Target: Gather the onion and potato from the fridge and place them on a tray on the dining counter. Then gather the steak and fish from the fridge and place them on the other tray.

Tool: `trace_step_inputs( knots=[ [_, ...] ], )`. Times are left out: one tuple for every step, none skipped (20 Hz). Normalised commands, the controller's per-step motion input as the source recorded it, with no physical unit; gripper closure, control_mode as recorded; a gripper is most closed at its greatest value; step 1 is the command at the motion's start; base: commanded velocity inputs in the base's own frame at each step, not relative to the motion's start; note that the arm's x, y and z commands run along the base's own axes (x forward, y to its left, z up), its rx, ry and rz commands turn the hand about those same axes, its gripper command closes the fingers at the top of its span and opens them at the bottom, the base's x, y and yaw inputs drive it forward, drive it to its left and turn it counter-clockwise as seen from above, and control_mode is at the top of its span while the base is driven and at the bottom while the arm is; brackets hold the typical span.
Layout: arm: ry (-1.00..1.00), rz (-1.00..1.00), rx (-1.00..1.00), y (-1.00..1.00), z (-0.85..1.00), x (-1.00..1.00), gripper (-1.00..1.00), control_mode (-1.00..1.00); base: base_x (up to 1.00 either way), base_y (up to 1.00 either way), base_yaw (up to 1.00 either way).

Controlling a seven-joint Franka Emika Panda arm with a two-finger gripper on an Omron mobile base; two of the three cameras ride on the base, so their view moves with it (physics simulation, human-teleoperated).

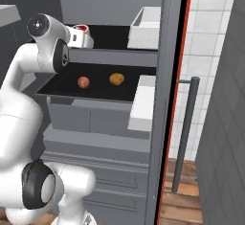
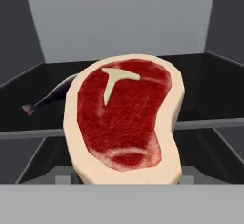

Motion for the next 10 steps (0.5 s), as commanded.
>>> trace_step_inputs(
  knots=[
    [0.03, 0.0, 0.02, -0.19, 0.44, -0.99, 1.0, -1.0, 0.0, 0.0, 0.0],
    [0.03, 0.0, 0.02, -0.2, 0.41, -1.0, 1.0, -1.0, 0.0, 0.0, 0.0],
    [0.03, 0.0, 0.01, -0.19, 0.34, -1.0, 1.0, -1.0, 0.0, 0.0, 0.0],
    [0.05, 0.0, 0.01, -0.18, 0.33, -1.0, 1.0, -1.0, 0.0, 0.0, 0.0],
    [0.02, 0.0, 0.0, -0.14, 0.22, -1.0, 1.0, -1.0, 0.0, 0.0, 0.0],
    [0.01, 0.0, 0.0, -0.12, 0.14, -1.0, 1.0, -1.0, 0.0, 0.0, 0.0],
    [0.01, 0.0, 0.0, -0.09, 0.0, -1.0, 1.0, -1.0, 0.0, 0.0, 0.0],
    [0.01, 0.0, 0.0, -0.06, 0.0, -1.0, 1.0, -1.0, 0.0, 0.0, 0.0],
    [0.0, 0.0, 0.0, -0.06, 0.0, -1.0, 1.0, -1.0, 0.0, 0.0, 0.0],
    [0.0, 0.0, 0.0, -0.09, 0.0, -1.0, 1.0, -1.0, 0.0, 0.0, 0.0]
  ],
)
